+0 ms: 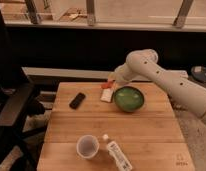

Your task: Place the pepper on the white sponge

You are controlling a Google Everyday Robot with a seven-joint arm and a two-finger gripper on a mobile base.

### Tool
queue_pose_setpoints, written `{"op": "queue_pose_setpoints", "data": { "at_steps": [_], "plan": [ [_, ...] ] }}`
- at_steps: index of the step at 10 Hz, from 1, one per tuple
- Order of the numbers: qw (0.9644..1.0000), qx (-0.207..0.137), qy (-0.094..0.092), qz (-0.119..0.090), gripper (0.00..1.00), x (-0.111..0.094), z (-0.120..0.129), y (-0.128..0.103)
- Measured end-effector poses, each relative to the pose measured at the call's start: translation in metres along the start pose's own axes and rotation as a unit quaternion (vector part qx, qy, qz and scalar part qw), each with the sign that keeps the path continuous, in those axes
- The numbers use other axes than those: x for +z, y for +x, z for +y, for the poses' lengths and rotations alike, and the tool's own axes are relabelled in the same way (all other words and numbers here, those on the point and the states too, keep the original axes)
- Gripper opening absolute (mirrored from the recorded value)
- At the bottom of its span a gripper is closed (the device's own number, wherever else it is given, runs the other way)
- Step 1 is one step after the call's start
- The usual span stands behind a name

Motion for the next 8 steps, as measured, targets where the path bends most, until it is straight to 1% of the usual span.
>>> {"op": "queue_pose_setpoints", "data": {
  "at_steps": [5, 6, 8],
  "plan": [
    [1.0, 0.002, -0.002, 0.001, 0.0, 0.002, 0.001, 0.001],
    [1.0, 0.008, -0.003, -0.003, 0.0, 0.006, 0.001, 0.003],
    [0.9991, 0.03, -0.005, -0.029, 0.0, 0.039, -0.003, 0.004]
  ]
}}
